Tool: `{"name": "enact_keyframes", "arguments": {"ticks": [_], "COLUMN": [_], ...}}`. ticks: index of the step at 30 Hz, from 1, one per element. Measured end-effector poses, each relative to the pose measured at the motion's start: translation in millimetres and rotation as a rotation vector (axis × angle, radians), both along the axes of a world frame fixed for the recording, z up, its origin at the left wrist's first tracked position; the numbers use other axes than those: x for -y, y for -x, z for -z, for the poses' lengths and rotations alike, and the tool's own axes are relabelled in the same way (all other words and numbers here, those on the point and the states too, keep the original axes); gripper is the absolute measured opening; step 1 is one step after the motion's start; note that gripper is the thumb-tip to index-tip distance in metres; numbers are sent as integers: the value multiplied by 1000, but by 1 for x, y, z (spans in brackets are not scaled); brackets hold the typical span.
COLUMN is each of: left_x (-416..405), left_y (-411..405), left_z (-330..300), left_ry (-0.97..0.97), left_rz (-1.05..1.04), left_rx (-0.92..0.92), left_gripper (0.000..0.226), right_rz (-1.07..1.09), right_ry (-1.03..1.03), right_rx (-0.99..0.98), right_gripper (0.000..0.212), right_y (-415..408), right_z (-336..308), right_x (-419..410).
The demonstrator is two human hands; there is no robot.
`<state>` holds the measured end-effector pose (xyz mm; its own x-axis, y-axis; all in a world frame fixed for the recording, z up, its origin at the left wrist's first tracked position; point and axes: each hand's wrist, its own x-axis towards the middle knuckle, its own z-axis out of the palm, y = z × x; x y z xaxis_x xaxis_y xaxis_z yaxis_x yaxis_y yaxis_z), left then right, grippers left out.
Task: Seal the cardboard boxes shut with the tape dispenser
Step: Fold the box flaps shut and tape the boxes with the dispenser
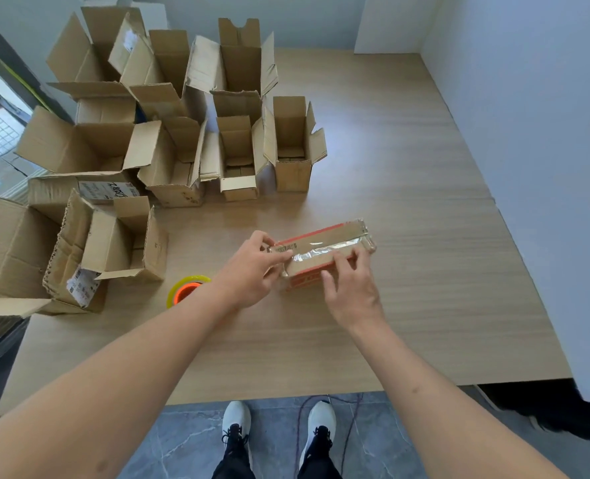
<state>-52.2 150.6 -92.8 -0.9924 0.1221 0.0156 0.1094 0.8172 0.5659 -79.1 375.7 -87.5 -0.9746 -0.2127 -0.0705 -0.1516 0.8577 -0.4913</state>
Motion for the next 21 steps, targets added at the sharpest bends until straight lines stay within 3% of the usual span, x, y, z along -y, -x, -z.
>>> {"name": "enact_keyframes", "arguments": {"ticks": [2, 4, 10, 15, 21], "left_x": [0, -2, -5, -24, -34], "left_y": [-5, -13, -27, -23, -13], "left_z": [-1, -3, -5, -7, 2], "left_ry": [-9, -35, -124, -97, 92], "left_rz": [-16, -31, -17, 1, 64], "left_rx": [15, 34, 105, 65, -130], "left_gripper": [34, 33, 39, 35, 28], "right_rz": [-30, -72, -53, 95, 33], "right_ry": [102, 186, 472, 402, 291], "right_rx": [122, 191, 205, -37, -189], "right_gripper": [60, 66, 47, 10, 6], "right_y": [-1, 5, 18, 8, -15], "right_z": [4, 10, 11, 10, 14], "right_x": [6, 8, 16, 6, -6]}}
